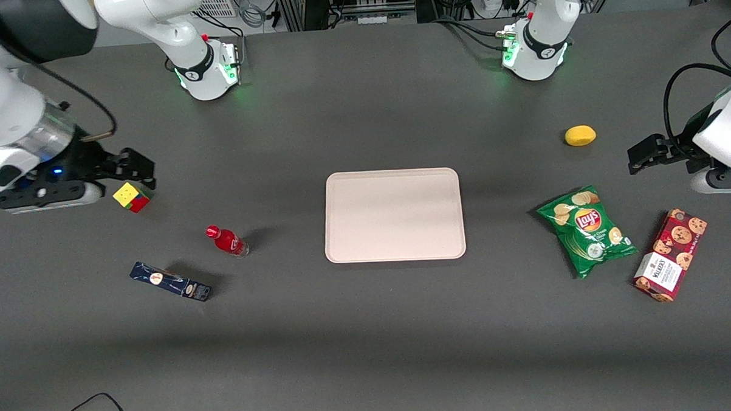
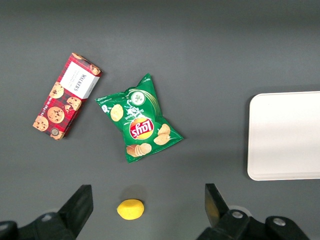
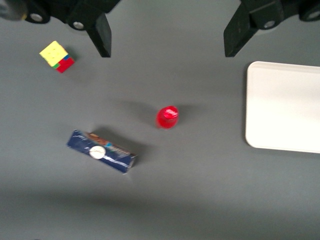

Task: Place coke bottle on tray
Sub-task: 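Lower the right gripper around the bottle's neck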

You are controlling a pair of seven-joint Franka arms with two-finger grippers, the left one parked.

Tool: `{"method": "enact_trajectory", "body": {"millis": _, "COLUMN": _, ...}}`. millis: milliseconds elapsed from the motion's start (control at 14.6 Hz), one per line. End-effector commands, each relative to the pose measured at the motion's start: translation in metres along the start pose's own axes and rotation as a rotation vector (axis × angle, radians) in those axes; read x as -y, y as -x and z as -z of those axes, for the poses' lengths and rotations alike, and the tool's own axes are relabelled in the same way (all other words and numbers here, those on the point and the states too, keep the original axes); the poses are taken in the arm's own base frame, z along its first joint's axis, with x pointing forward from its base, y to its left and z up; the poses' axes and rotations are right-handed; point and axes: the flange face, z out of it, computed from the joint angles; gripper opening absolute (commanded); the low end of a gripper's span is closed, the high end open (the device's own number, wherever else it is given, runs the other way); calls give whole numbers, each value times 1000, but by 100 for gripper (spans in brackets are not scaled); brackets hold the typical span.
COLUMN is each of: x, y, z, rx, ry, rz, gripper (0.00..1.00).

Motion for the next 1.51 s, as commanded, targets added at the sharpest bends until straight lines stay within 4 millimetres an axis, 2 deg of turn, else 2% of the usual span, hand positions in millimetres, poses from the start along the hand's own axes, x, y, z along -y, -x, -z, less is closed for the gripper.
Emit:
{"method": "enact_trajectory", "body": {"millis": 0, "x": 42, "y": 16, "z": -9, "rx": 26, "ry": 17, "rz": -5, "gripper": 100}}
{"method": "enact_trajectory", "body": {"millis": 205, "x": 53, "y": 20, "z": -17, "rx": 64, "ry": 23, "rz": 25, "gripper": 100}}
{"method": "enact_trajectory", "body": {"millis": 342, "x": 50, "y": 19, "z": -26, "rx": 71, "ry": 23, "rz": 47, "gripper": 100}}
{"method": "enact_trajectory", "body": {"millis": 889, "x": 31, "y": 5, "z": -124, "rx": -14, "ry": 2, "rz": 136, "gripper": 100}}
{"method": "enact_trajectory", "body": {"millis": 1300, "x": 29, "y": -6, "z": -178, "rx": 48, "ry": 15, "rz": 130, "gripper": 100}}
{"method": "enact_trajectory", "body": {"millis": 1437, "x": 29, "y": -7, "z": -188, "rx": 32, "ry": 16, "rz": 132, "gripper": 100}}
